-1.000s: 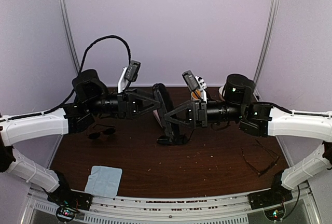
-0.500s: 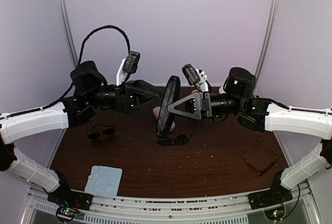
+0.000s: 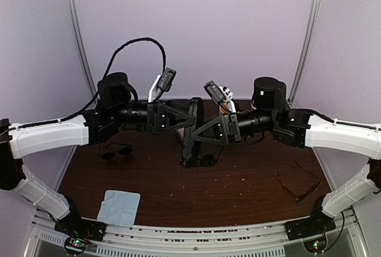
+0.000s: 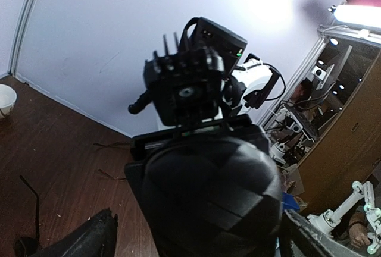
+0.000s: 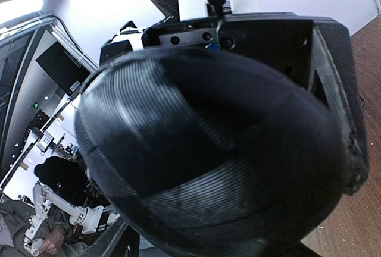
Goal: Organize the sunglasses
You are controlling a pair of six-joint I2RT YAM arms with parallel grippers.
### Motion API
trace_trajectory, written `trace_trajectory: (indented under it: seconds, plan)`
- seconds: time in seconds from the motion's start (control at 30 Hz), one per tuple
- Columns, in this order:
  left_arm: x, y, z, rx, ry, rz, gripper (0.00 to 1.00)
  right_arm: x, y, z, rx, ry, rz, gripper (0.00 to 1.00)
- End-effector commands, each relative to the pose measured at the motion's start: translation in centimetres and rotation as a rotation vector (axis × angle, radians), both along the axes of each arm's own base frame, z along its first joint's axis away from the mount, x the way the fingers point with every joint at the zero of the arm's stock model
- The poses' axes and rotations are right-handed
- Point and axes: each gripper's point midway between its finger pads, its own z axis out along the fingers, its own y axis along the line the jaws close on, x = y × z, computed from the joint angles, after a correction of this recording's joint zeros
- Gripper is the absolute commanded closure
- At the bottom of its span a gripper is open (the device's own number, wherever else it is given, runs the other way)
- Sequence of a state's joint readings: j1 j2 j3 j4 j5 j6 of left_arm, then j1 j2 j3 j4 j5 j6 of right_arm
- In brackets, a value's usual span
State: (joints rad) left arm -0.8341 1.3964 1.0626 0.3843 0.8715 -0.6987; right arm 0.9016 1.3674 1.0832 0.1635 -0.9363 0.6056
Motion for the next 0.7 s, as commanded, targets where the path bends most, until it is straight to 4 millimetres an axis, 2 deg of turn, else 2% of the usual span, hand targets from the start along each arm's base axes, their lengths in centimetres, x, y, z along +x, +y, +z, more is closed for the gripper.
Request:
trace_trajectory:
  seconds: [0.0, 0.17, 0.2, 0.27, 0.33, 0.47, 0.53, 0.57, 0.63, 0.67]
  plan:
    - [-0.1, -0.4, 1.3, -0.042, -0.013, -0.027, 0.04, -0.4, 0.2, 1.2, 0.024, -0.066, 0.034, 1.0]
    - [-0.5, -0.4, 1.8, -0.084, -0.002, -0.064, 0.11, -0.7, 0.5, 0.8, 0.006, -0.064, 0.063, 1.0]
    - [-0.6, -0.5, 1.8, -0.088, 0.0, -0.071, 0.16, -0.7, 0.6, 0.7, 0.002, -0.066, 0.067, 1.0]
    - [-0.5, -0.7, 1.8, -0.087, 0.004, -0.084, 0.37, -0.7, 0.8, 0.4, -0.006, -0.065, 0.071, 1.0]
    - [-0.6, -0.8, 1.8, -0.096, 0.01, -0.099, 0.52, -0.6, 0.9, 0.3, -0.009, -0.068, 0.072, 1.0]
    - [-0.9, -0.7, 1.9, -0.112, 0.016, -0.118, 0.73, -0.5, 0.8, 0.1, -0.015, -0.074, 0.063, 1.0]
    - [-0.8, -0.7, 1.8, -0.112, 0.016, -0.114, 0.78, -0.4, 0.7, 0.1, -0.021, -0.079, 0.057, 1.0]
    - [-0.8, -0.7, 1.7, -0.11, 0.021, -0.108, 0.78, -0.3, 0.6, -0.1, -0.029, -0.082, 0.049, 0.96]
    - [-0.6, -0.6, 1.6, -0.105, 0.028, -0.094, 0.78, 0.2, 0.3, -0.6, -0.059, -0.087, 0.021, 0.67]
    - [-0.5, -0.6, 1.5, -0.101, 0.03, -0.083, 0.78, 0.3, 0.2, -1.0, -0.077, -0.09, 0.005, 0.58]
